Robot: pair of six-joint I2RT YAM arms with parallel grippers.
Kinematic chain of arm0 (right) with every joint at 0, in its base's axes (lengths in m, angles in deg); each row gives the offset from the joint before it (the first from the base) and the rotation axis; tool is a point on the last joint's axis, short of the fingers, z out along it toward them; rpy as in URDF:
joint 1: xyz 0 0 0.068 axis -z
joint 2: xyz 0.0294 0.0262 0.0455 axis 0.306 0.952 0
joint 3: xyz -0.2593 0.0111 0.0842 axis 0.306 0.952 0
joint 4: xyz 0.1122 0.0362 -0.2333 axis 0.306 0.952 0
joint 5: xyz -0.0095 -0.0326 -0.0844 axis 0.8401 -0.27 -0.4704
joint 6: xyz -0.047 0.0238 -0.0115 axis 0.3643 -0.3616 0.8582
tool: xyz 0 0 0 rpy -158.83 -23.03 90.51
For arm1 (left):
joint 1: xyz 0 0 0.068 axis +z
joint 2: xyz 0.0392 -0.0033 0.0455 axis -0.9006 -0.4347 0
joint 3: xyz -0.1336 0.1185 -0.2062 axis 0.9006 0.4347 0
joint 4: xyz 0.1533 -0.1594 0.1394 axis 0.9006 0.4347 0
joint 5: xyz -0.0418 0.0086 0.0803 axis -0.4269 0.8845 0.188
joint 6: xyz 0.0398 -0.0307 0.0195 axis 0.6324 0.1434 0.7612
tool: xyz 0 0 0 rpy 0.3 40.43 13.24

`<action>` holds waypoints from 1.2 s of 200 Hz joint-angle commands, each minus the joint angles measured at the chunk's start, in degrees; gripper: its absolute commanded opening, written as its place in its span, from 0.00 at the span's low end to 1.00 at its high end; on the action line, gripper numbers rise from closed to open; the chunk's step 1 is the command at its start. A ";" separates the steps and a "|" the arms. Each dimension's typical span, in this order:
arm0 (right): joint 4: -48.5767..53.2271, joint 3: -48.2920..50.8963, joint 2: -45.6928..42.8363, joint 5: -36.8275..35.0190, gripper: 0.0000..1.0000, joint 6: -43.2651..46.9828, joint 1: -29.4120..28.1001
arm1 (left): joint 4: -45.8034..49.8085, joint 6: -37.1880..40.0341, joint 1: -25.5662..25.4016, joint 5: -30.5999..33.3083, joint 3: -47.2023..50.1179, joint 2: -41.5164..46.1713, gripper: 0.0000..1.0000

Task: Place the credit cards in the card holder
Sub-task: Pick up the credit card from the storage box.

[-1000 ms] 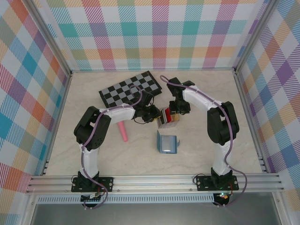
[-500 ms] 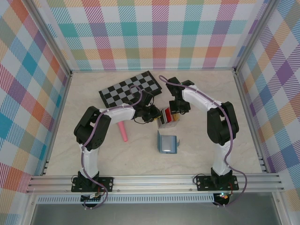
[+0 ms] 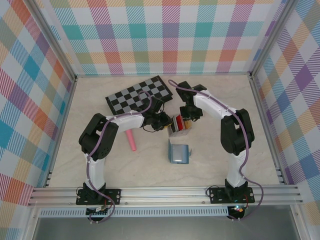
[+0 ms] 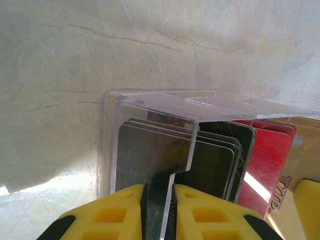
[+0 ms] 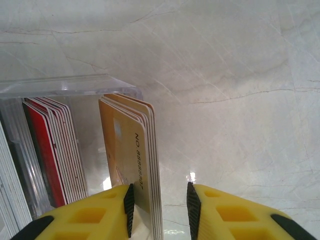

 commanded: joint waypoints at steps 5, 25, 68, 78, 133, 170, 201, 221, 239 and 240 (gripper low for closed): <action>2.39 -1.67 -1.65 -2.33 0.35 0.36 -0.29 | 1.68 0.16 -0.37 0.88 0.94 -1.49 0.20; 2.47 -1.70 -1.73 -2.52 0.35 0.33 -0.34 | 1.68 0.10 -0.37 0.73 0.92 -1.59 0.20; 2.55 -1.85 -1.91 -2.42 0.30 0.33 -0.37 | 1.67 0.09 -0.38 0.47 0.64 -1.90 0.20; 2.66 -1.94 -1.99 -2.41 0.30 0.33 -0.38 | 1.68 0.09 -0.40 0.46 0.60 -1.86 0.19; 2.82 -2.29 -1.74 -2.58 0.23 0.42 -0.43 | 1.68 -0.07 -0.44 0.46 0.68 -1.86 0.19; 3.10 -2.49 -1.83 -3.47 0.20 0.42 -0.51 | 1.77 0.06 -0.46 0.55 0.82 -1.79 0.19; 3.22 -2.64 -2.08 -3.69 0.19 0.47 -0.47 | 1.75 -0.03 -0.46 0.46 0.87 -1.82 0.19; 3.53 -2.82 -2.44 -4.04 0.19 0.42 -0.47 | 1.76 0.02 -0.44 0.51 0.91 -1.73 0.19; 3.75 -3.17 -2.78 -4.13 0.18 0.42 -0.51 | 1.82 0.07 -0.46 0.47 0.82 -1.81 0.19; 3.77 -3.17 -2.83 -4.13 0.18 0.42 -0.49 | 1.75 0.09 -0.46 0.46 0.79 -1.82 0.19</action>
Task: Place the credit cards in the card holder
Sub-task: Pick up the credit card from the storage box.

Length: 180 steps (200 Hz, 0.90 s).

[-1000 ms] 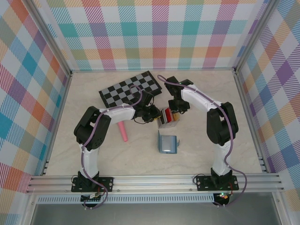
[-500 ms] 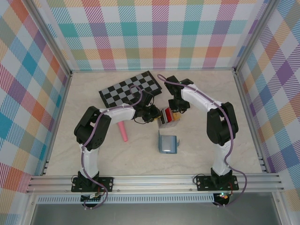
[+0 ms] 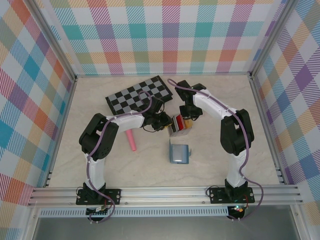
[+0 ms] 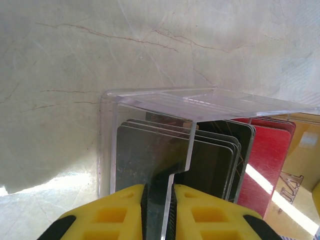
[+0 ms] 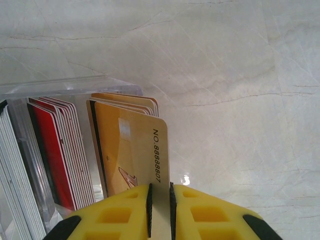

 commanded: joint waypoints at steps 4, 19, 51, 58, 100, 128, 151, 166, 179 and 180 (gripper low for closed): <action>2.41 -1.44 -2.92 -2.27 0.18 -0.02 0.01 | 2.07 0.07 -0.35 0.62 0.77 -1.67 0.19; 2.55 -1.44 -3.06 -2.10 0.15 0.01 -0.03 | 2.12 0.06 -0.35 0.59 0.93 -1.69 0.19; 2.85 -1.62 -3.01 -2.18 0.16 -0.08 -0.10 | 2.05 0.08 -0.31 0.55 1.07 -1.69 0.19; 2.96 -1.75 -3.06 -2.10 0.16 -0.06 -0.12 | 2.05 0.04 -0.33 0.59 1.07 -1.62 0.19; 3.44 -2.47 -4.09 -1.35 0.15 0.07 -0.34 | 2.05 0.02 -0.35 0.59 1.09 -1.60 0.19; 4.14 -3.44 -4.83 1.06 0.14 0.27 -0.29 | 2.05 0.03 -0.35 0.60 1.00 -1.60 0.19; 4.15 -3.73 -5.25 2.58 0.13 0.27 -0.32 | 2.19 0.20 -0.31 0.68 1.01 -1.61 0.19; 3.91 -3.73 -5.34 3.63 0.11 0.23 -0.29 | 2.23 0.19 -0.35 0.61 1.02 -1.51 0.19; 3.90 -3.90 -5.41 5.00 0.08 0.05 -0.30 | 2.21 0.23 -0.34 0.59 1.08 -1.42 0.19; 3.90 -3.90 -5.42 5.14 0.08 0.03 -0.30 | 2.18 0.21 -0.35 0.59 1.05 -1.42 0.19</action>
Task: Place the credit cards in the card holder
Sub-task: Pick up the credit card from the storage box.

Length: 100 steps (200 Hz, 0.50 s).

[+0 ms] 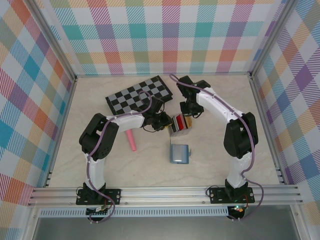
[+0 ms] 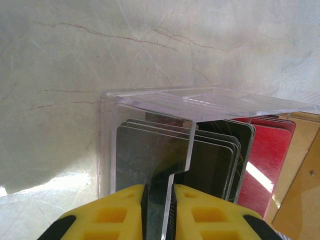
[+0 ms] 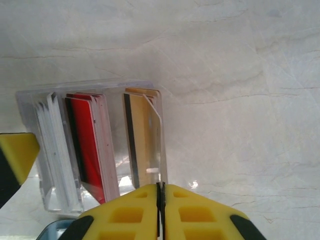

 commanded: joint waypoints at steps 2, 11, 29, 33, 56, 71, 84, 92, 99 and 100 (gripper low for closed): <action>1.59 -1.67 -1.75 2.93 0.08 -0.08 -0.19 | 2.30 0.15 -0.35 0.68 1.06 -1.31 0.19; 1.33 -1.59 -2.14 4.29 0.07 -0.33 -0.17 | 2.15 0.32 -0.31 0.66 1.15 -1.06 0.19; 0.28 -1.18 -3.31 6.84 0.04 -1.18 -0.17 | 1.47 0.44 -0.32 0.66 1.68 -0.13 0.20; 0.13 -1.16 -3.69 7.33 0.04 -1.53 -0.21 | 1.38 0.50 -0.31 0.76 1.69 0.12 0.20; -1.06 -0.50 -5.96 9.23 0.03 -3.24 -0.17 | 0.81 1.05 -0.35 1.17 1.98 1.67 0.23; -2.02 0.61 -7.73 9.60 0.03 -4.72 -0.08 | 0.23 1.24 -0.35 1.13 2.08 2.56 0.26; -3.76 2.46 -9.92 11.05 0.03 -6.39 0.35 | -0.33 1.45 -0.32 1.13 2.40 3.80 0.29; -4.96 4.15 -11.63 12.27 0.02 -7.58 0.80 | -0.66 1.42 -0.35 1.43 2.88 5.01 0.31; -6.60 5.98 -13.51 13.75 0.02 -8.45 1.33 | -0.75 1.46 -0.35 1.98 3.49 6.41 0.35; -6.84 6.28 -13.74 13.97 0.02 -8.60 1.42 | -0.79 1.44 -0.35 2.07 3.62 6.61 0.35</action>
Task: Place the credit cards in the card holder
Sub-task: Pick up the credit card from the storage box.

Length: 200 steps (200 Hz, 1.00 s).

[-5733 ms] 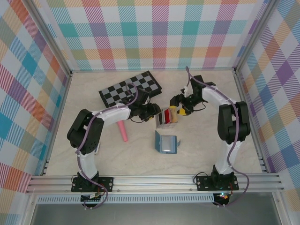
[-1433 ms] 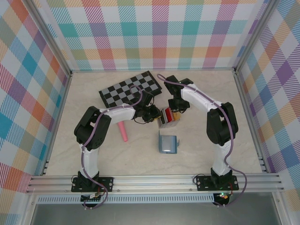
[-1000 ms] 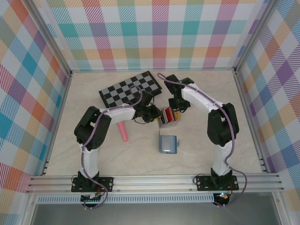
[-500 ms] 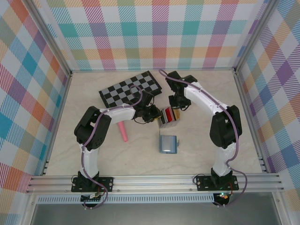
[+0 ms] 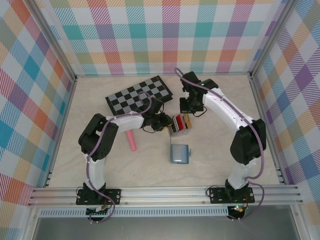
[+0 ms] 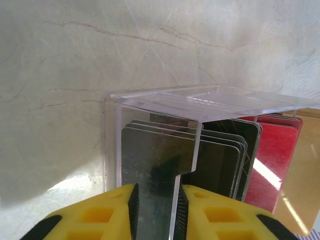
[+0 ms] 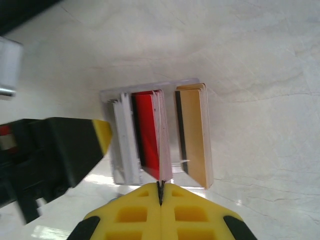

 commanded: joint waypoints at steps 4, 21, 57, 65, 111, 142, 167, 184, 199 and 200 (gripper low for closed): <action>-4.60 5.36 -6.64 5.83 0.02 -4.74 1.47 | 0.01 0.70 -0.35 2.05 2.32 6.46 0.38; -9.19 10.54 -11.39 11.73 0.02 -7.13 3.79 | -0.59 1.23 -0.31 3.12 4.34 11.13 0.45; -22.80 22.73 -19.73 31.72 0.03 -13.55 11.16 | -8.64 1.47 -0.22 -2.63 8.78 18.88 0.69; -24.98 24.30 -20.38 35.66 0.03 -14.81 12.28 | -11.30 1.07 -0.18 -5.58 8.90 19.08 0.71; -29.78 26.85 -20.71 45.26 0.03 -15.64 13.42 | -26.52 -6.42 0.52 -16.45 7.26 14.95 0.73; -30.87 27.03 -19.91 46.96 0.04 -15.83 13.95 | -28.44 -7.47 0.72 -19.06 5.06 13.08 0.61; -31.45 27.14 -19.08 48.35 0.04 -16.18 14.99 | -28.90 -7.69 1.13 -19.20 5.81 13.82 0.41; -31.69 27.45 -18.60 49.28 0.04 -16.23 15.78 | -29.33 -7.87 1.56 -19.14 6.53 14.69 0.33; -32.28 27.54 -18.11 50.40 0.05 -16.53 16.15 | -30.31 -8.17 1.67 -19.43 6.90 15.13 0.27; -32.31 27.52 -18.09 50.36 0.05 -16.54 16.16 | -30.40 -8.22 1.67 -19.50 6.90 15.13 0.27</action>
